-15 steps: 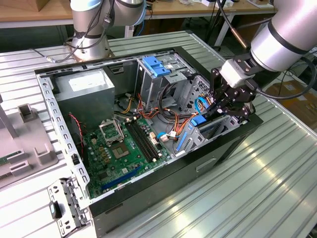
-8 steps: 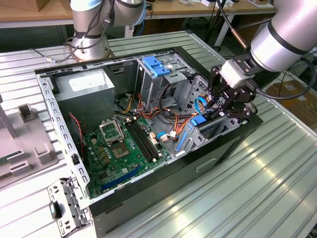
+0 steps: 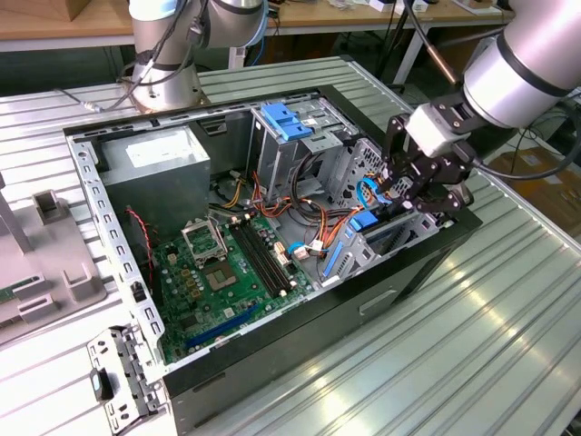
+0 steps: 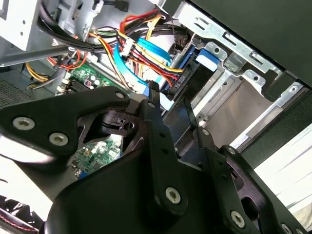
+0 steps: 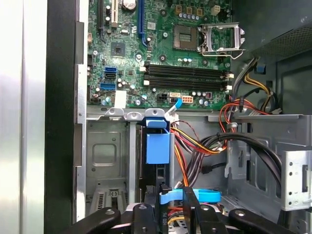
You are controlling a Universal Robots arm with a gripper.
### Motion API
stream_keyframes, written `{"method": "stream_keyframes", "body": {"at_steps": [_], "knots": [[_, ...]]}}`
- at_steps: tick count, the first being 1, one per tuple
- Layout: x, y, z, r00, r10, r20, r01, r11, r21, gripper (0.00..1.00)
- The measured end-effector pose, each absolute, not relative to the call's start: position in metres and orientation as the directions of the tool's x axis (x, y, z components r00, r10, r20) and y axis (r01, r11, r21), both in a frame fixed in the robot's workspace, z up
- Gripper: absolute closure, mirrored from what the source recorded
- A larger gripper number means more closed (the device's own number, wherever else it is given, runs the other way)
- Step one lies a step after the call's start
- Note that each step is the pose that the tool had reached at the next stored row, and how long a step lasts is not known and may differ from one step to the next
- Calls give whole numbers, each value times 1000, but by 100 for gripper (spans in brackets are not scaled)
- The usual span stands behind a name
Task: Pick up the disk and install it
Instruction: 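Insert the second disk wire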
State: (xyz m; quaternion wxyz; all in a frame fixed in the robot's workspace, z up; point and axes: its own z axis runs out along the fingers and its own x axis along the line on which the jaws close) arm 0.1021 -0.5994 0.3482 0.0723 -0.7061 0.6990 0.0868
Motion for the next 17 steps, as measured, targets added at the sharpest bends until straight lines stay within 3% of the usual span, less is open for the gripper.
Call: {"method": "stream_keyframes", "body": {"at_steps": [8,12,17], "knots": [[102,-599,350,8,-969,-246,-1000,-13,19,65],[102,-599,350,8,-967,-254,-1000,-13,19,89],[110,-604,348,6,-967,-256,-1000,-13,26,89]]}}
